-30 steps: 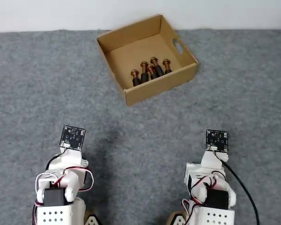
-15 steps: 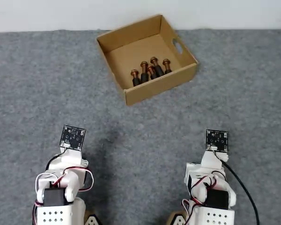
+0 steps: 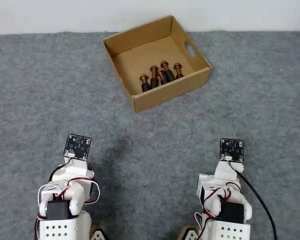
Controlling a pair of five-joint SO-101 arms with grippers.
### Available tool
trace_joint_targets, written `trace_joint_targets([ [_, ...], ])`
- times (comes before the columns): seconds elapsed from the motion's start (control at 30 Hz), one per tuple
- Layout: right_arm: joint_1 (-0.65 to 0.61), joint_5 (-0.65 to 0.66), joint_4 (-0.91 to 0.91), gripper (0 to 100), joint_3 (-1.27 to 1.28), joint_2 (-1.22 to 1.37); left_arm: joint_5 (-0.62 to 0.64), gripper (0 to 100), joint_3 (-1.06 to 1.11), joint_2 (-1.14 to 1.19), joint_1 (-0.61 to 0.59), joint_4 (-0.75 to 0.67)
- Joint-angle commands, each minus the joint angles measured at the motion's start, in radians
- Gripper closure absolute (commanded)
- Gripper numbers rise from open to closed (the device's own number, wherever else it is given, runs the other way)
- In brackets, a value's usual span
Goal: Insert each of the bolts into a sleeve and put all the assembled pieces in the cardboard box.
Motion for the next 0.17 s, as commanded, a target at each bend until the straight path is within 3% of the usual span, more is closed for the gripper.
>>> trace_joint_targets([
  [0.0, -0.004, -0.008, 0.007, 99.0, 0.014, -0.012, -0.009, 99, -0.005, -0.008, -0.005, -0.025],
  [0.13, -0.004, -0.008, 0.007, 99.0, 0.014, -0.012, -0.009, 99, -0.005, -0.008, -0.005, -0.025],
])
